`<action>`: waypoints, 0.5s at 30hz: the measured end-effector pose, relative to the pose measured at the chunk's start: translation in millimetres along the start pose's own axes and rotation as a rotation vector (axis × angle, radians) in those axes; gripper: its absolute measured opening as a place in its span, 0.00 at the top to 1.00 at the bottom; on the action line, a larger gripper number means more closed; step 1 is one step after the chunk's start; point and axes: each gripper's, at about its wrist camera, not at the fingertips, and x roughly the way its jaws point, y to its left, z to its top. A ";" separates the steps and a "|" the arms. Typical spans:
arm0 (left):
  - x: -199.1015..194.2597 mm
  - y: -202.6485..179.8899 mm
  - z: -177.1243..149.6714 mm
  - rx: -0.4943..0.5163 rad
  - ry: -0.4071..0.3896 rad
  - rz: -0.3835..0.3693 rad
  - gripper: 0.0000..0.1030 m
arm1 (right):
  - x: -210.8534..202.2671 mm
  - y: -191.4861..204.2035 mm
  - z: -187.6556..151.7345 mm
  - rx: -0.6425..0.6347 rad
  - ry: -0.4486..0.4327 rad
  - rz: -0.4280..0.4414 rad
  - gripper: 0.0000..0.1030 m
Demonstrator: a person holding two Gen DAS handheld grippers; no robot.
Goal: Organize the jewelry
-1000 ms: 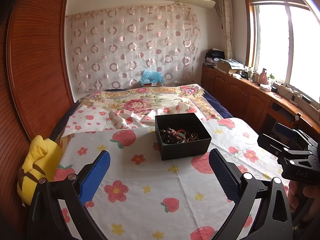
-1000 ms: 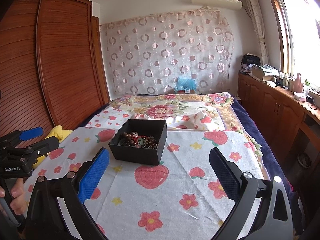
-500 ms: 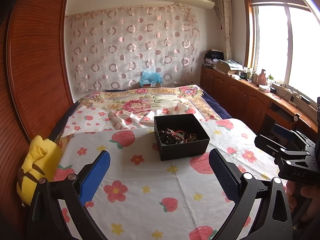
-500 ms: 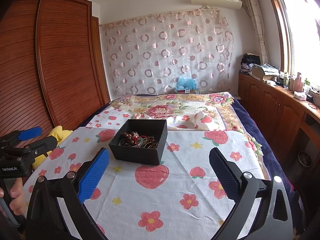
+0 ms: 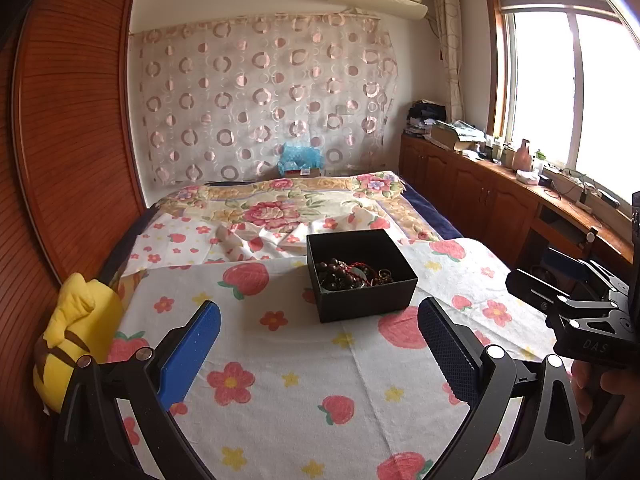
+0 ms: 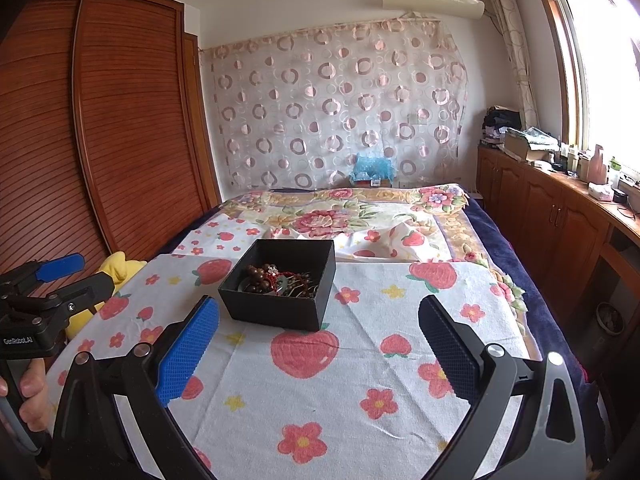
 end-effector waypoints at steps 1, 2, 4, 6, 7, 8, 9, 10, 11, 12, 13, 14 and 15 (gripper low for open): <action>-0.7 -1.5 0.8 0.000 0.001 0.000 0.07 | 0.2 0.0 0.2 0.000 0.000 0.000 0.02; -0.2 -0.3 -0.1 0.000 0.000 0.000 0.07 | 0.2 0.1 0.3 0.001 0.000 0.000 0.02; -1.0 -1.2 0.2 -0.001 0.000 0.000 0.07 | 0.0 0.1 0.3 0.001 -0.001 0.000 0.02; -0.5 -0.5 -0.2 -0.001 0.000 0.000 0.07 | -0.2 -0.1 0.2 0.001 -0.001 0.000 0.02; -0.9 -0.9 0.0 0.000 0.000 0.000 0.07 | 0.0 0.0 0.4 0.001 0.000 0.000 0.02; -0.4 -0.1 -0.5 0.000 -0.001 0.000 0.07 | 0.1 0.1 0.4 0.001 -0.001 0.000 0.02; -1.2 -0.8 -0.2 0.000 -0.001 0.001 0.07 | -0.2 0.0 0.1 0.000 -0.001 -0.001 0.02; -1.1 -0.6 -0.3 -0.001 -0.002 0.001 0.07 | 0.0 0.0 0.5 0.001 0.000 0.000 0.02; 0.1 0.9 -1.1 -0.001 -0.002 0.000 0.07 | 0.0 0.0 0.5 0.001 -0.001 0.000 0.02; -0.4 0.2 -0.7 -0.002 -0.002 0.001 0.07 | -0.3 -0.2 0.3 0.001 -0.001 0.000 0.02; -0.6 -0.2 -0.4 -0.003 -0.001 0.003 0.07 | -0.1 -0.1 0.4 0.001 -0.001 -0.001 0.02; 0.1 1.1 -1.3 -0.003 -0.001 0.002 0.07 | 0.0 -0.1 0.5 0.001 -0.001 0.000 0.02; -1.5 0.0 0.2 -0.005 -0.001 0.000 0.07 | -0.1 -0.1 0.6 0.001 -0.001 0.000 0.02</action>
